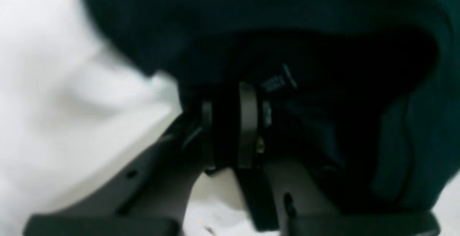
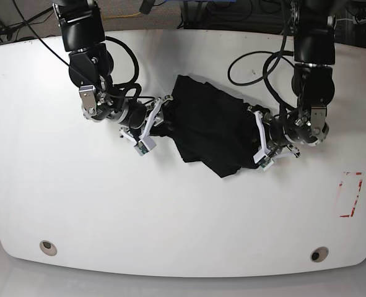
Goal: Fold the T-shirt properly
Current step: 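Grasp the bundled T-shirt with both grippers and spread it apart, then lift the black T-shirt bundle with both grippers and shift it sideways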
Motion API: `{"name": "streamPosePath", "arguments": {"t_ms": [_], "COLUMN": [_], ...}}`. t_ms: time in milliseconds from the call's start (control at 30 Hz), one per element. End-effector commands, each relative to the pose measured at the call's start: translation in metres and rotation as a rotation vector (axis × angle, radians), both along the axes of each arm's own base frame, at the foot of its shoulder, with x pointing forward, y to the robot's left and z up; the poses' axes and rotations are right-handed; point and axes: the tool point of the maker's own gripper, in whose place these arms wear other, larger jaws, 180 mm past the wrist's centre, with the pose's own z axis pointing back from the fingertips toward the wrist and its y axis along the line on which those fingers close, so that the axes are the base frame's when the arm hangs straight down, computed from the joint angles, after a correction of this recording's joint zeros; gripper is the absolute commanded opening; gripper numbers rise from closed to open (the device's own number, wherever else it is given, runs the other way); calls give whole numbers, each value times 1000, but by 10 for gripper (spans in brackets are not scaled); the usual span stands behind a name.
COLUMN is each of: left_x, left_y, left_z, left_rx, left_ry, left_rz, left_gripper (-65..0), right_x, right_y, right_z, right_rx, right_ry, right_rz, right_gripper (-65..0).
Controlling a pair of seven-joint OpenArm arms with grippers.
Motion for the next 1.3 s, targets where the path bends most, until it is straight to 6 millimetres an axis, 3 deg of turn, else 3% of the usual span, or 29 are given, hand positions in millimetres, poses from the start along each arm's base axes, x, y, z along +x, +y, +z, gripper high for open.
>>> {"name": "streamPosePath", "arguments": {"t_ms": [0,100,300,467,567,633,867,1033,1167,1267], "left_x": [18,32,39,14,-6,-24,-75,-90,-92,-91], "left_y": [5,2,4,8,4,1,-13,-15,-13,-11], "left_z": [21,48,101,118,112,97,51,34,30,33], "left_rx": [15,17,58,67,70,67,17,5,4,11], "left_ry": [-65,-148,-316,-383,-373,-332,-182,-123,-111,-120], "left_rz": [6,-5,-36,-22,-38,-45,-38,-34,-27,-29], "left_gripper": [-581,-581,-581,-581,-581,-581,-581,-581,-581,-581], "right_x": [0,-9,-18,-18,-17,-11,5,7,-6,-16], "right_y": [10,28,48,56,57,62,56,46,54,71], "right_z": [16,24,48,75,78,80,49,21,-3,-10], "right_rx": [29,72,98,97,101,112,84,36,-16,-6], "right_ry": [-45,-54,-89,-155,-165,-167,-83,-38,-1,29], "right_rz": [15,25,66,95,98,95,79,68,104,130], "right_gripper": [-441,-441,-441,-441,-438,-438,-439,-439,-441,-441]}}
